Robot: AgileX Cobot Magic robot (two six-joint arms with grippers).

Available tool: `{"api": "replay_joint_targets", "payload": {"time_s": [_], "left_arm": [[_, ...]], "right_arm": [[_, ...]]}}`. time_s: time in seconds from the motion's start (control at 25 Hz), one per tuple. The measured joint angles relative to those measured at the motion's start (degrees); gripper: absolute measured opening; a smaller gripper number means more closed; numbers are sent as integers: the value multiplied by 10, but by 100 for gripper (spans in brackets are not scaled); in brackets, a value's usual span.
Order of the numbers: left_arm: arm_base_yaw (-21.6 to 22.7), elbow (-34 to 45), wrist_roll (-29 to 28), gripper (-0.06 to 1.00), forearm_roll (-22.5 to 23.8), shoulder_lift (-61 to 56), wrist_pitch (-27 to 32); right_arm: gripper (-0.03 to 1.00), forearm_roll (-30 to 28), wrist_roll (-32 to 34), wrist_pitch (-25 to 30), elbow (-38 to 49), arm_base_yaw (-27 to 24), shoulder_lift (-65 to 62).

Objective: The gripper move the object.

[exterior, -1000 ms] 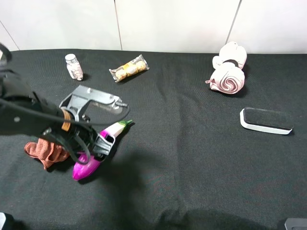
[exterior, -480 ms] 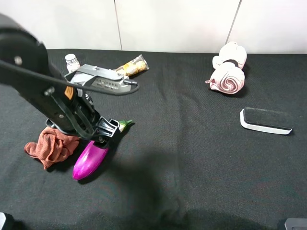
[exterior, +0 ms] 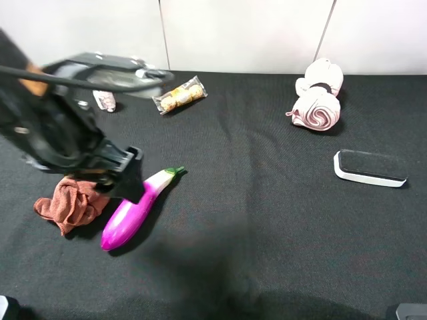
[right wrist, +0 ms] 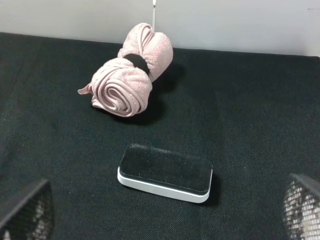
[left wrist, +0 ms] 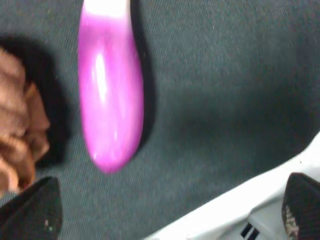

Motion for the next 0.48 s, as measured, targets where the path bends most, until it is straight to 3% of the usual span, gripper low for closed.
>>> {"api": "replay_joint_targets", "payload": {"time_s": [0.48], "left_arm": [[0,-1,-61,93,71,-221,157]], "right_arm": [[69,0,0,0,0,0,0]]}}
